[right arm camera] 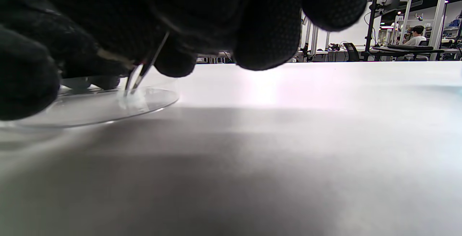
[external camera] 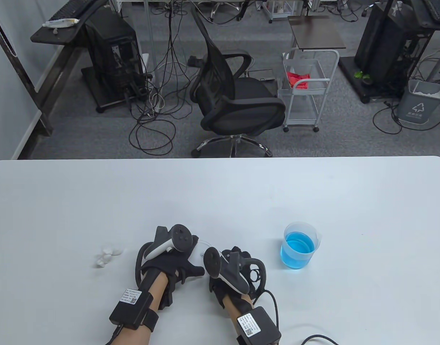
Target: Dip tweezers-held cotton tuft into dye solution and dot onto culture dish
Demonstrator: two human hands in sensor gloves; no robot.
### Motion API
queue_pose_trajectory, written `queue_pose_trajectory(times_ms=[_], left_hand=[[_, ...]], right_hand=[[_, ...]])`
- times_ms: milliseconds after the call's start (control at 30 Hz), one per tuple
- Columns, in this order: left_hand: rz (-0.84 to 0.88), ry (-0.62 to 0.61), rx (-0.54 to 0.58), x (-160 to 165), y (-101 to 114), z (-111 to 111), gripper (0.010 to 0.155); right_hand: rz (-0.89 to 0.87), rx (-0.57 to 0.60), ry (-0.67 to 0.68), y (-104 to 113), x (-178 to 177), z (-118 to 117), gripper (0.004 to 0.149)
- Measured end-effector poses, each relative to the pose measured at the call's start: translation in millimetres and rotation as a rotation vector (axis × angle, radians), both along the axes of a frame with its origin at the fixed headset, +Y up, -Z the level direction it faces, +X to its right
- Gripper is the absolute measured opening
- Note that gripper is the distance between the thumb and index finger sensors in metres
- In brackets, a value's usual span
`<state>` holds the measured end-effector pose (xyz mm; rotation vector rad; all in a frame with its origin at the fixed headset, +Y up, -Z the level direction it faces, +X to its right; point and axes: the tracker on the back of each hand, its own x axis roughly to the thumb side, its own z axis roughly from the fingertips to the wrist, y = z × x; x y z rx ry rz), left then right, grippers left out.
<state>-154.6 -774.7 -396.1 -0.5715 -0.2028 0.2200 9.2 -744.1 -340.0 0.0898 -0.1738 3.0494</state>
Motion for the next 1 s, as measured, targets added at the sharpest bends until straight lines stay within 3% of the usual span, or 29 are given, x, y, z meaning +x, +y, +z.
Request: queue_pose_trajectory(times_ms=[300,800,1000], left_hand=[[0.007,0.002,-0.001,-0.5,-0.1,0.2,0.099],[0.006,0.010,-0.003,-1.3,0.3,0.6,0.099],[0.026,0.010,-0.003,-3.7,-0.9,0.9,0.099]], right_hand=[[-0.090,0.064,-0.013,3.3,8.0,2.4,0.031],[-0.043,-0.005,-0.061,14.8,-1.0,-4.9,0.031],[-0.035,-0.022,-0.107,5.7,-6.1,-7.0,0.031]])
